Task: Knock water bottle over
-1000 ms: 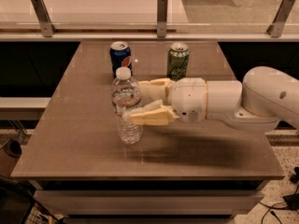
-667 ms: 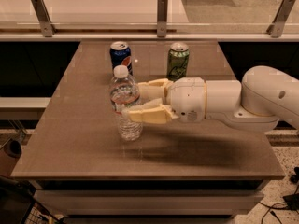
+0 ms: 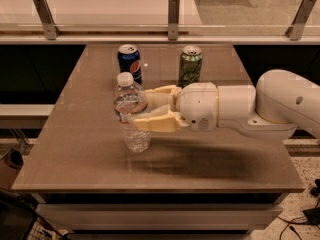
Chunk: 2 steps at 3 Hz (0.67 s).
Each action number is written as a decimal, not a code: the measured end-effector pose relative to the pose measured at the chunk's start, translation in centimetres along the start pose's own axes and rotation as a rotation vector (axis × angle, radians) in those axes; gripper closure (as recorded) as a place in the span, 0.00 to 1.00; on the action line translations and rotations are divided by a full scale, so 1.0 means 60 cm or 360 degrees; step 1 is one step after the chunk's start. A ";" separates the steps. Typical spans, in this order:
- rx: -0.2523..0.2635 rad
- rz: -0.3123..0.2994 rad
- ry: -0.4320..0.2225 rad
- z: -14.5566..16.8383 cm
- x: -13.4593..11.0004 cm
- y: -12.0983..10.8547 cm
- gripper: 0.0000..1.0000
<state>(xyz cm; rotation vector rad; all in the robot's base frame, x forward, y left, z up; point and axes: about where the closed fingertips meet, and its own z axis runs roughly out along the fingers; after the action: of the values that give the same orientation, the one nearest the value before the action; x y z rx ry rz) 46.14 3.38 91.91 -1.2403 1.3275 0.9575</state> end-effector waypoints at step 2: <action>0.0001 0.0002 0.0023 -0.001 -0.003 -0.002 1.00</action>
Offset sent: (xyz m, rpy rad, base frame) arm 0.0045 -0.0060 0.0016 -0.0306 0.0120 -0.0151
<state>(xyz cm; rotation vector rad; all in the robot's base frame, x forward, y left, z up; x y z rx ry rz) 46.22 3.35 92.08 -1.2483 1.3397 0.9503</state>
